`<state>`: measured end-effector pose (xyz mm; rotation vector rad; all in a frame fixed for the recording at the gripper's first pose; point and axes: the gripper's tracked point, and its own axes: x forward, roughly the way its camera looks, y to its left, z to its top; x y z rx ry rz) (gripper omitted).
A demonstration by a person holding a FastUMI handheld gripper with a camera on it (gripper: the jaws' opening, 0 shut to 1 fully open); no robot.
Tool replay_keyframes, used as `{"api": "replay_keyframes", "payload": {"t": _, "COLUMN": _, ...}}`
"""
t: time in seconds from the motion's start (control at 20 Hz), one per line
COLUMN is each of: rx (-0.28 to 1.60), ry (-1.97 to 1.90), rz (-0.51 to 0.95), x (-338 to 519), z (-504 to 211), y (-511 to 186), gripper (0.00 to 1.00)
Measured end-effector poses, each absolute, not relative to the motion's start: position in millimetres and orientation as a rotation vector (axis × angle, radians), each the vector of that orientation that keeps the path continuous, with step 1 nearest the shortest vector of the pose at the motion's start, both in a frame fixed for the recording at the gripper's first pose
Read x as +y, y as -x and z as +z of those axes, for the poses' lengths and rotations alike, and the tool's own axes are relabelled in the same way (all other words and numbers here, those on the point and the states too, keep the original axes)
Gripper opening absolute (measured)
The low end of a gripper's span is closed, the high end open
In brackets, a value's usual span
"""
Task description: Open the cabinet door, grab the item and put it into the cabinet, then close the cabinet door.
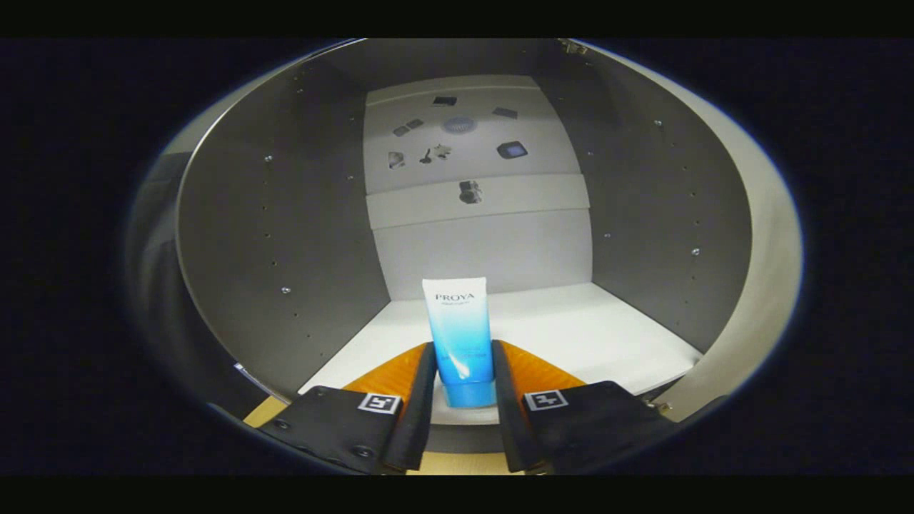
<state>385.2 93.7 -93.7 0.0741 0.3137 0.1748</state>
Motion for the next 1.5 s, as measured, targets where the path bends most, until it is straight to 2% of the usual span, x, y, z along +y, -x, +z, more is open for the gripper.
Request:
{"api": "replay_keyframes", "payload": {"t": 0.2, "rx": 0.306, "ry": -0.071, "rz": 0.165, "x": 96, "z": -98, "y": -387, "gripper": 0.57}}
{"api": "replay_keyframes", "payload": {"t": 0.35, "rx": 0.312, "ry": -0.083, "rz": 0.197, "x": 103, "z": -92, "y": -377, "gripper": 0.8}}
{"api": "replay_keyframes", "payload": {"t": 0.4, "rx": 0.312, "ry": -0.091, "rz": 0.209, "x": 106, "z": -87, "y": -370, "gripper": 0.82}}
{"api": "replay_keyframes", "payload": {"t": 0.65, "rx": 0.239, "ry": -0.092, "rz": 0.31, "x": 126, "z": -35, "y": -308, "gripper": 0.88}}
{"api": "replay_keyframes", "payload": {"t": 0.95, "rx": 0.142, "ry": -0.01, "rz": 0.51, "x": 151, "z": 36, "y": -158, "gripper": 0.9}}
{"api": "replay_keyframes", "payload": {"t": 1.2, "rx": 0.07, "ry": 0.021, "rz": 0.617, "x": 122, "z": 75, "y": -48, "gripper": 0.91}}
{"api": "replay_keyframes", "payload": {"t": 1.4, "rx": -0.029, "ry": 0.022, "rz": 0.597, "x": 65, "z": 111, "y": 20, "gripper": 0.95}}
{"api": "replay_keyframes", "payload": {"t": 1.5, "rx": -0.059, "ry": 0.002, "rz": 0.529, "x": 21, "z": 127, "y": 47, "gripper": 0.94}}
